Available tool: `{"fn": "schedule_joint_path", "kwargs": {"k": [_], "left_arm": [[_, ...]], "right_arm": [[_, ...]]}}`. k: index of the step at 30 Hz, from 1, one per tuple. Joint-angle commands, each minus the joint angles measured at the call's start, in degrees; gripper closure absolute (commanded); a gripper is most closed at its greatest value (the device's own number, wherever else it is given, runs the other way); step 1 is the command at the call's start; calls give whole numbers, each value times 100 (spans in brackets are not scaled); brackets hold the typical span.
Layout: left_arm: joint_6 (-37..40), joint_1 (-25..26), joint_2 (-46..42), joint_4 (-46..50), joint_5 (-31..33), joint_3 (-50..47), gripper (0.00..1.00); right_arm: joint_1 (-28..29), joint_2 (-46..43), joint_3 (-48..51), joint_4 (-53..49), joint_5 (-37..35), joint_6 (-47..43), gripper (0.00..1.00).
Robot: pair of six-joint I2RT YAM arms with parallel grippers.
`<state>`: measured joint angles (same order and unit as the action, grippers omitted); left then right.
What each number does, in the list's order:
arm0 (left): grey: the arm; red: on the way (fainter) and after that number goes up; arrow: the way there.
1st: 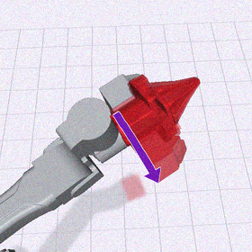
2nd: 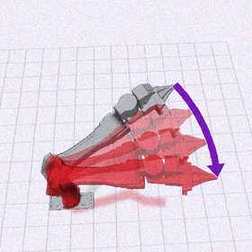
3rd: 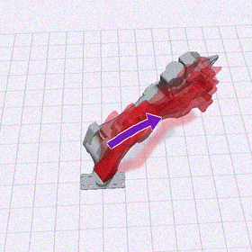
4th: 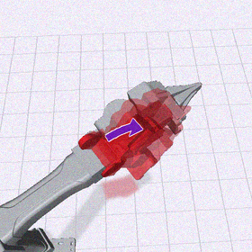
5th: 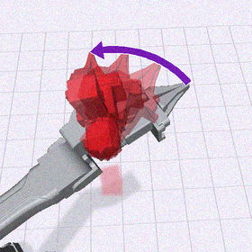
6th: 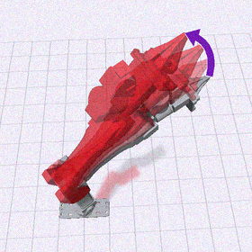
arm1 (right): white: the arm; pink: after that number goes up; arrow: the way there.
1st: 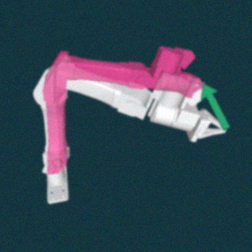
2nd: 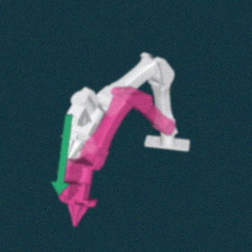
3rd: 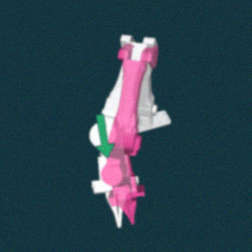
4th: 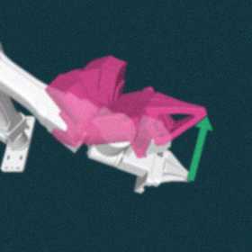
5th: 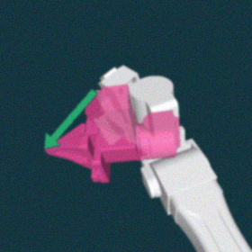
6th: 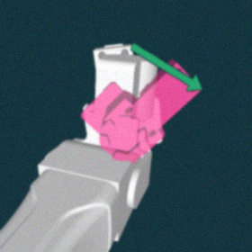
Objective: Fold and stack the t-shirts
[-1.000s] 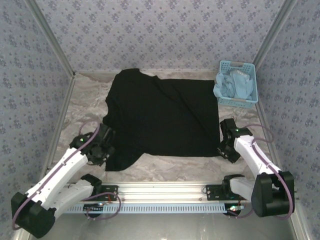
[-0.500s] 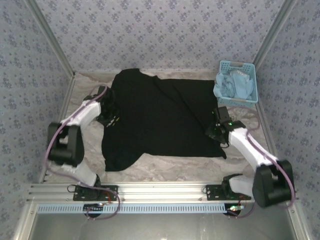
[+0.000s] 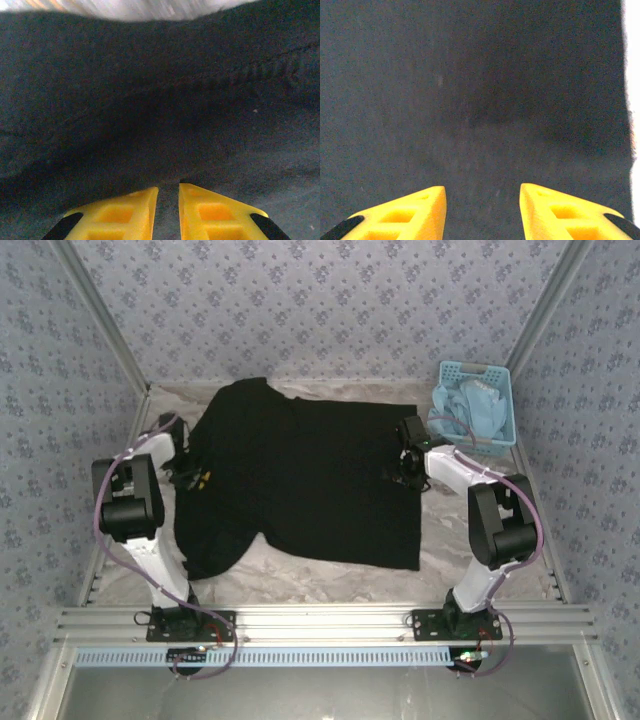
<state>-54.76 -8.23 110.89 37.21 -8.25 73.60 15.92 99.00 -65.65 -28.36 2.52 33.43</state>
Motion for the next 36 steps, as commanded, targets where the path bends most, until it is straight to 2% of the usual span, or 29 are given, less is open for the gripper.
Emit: {"fn": "schedule_joint_path", "kwargs": {"k": [1, 5, 9, 13, 18, 22, 25, 28, 30, 32, 34, 36], "left_arm": [[433, -214, 165, 278, 267, -249, 79], [532, -107, 37, 303, 3, -18, 76], [598, 141, -350, 582, 153, 308, 68], [617, 412, -524, 693, 178, 546, 66], [613, 595, 388, 640, -781, 866, 71], [582, 605, 1168, 549, -1109, 1312, 73], [669, 594, 1834, 563, -1415, 2061, 73], [861, 603, 2095, 446, -1422, 2702, 70], [984, 607, 1936, 427, -1283, 2891, 66], [1202, 650, 1424, 594, -849, 2822, 60], [1513, 732, 723, 916, -204, 2482, 52], [1632, 748, -11, 905, -123, 1733, 50]], "right_arm": [[36, 411, -559, -178, 125, -52, 55], [200, 1326, -1337, -321, 162, 9, 58], [206, 2011, -1863, -582, 178, 384, 61], [47, 2457, -2285, -999, -12, 641, 62], [-302, 3048, -3089, -1290, 205, 656, 62], [-567, 3724, -4094, -1632, 622, 509, 62], [-723, 4325, -5087, -1874, 786, 457, 63], [-856, 4775, -5942, -1909, 995, 315, 62], [-889, 4857, -6322, -1860, 1082, 118, 61], [-866, 4692, -6469, -1770, 1131, -138, 58], [-793, 4235, -6247, -1572, 1114, -338, 57], [-669, 3613, -5738, -1338, 1093, -378, 54]]}}
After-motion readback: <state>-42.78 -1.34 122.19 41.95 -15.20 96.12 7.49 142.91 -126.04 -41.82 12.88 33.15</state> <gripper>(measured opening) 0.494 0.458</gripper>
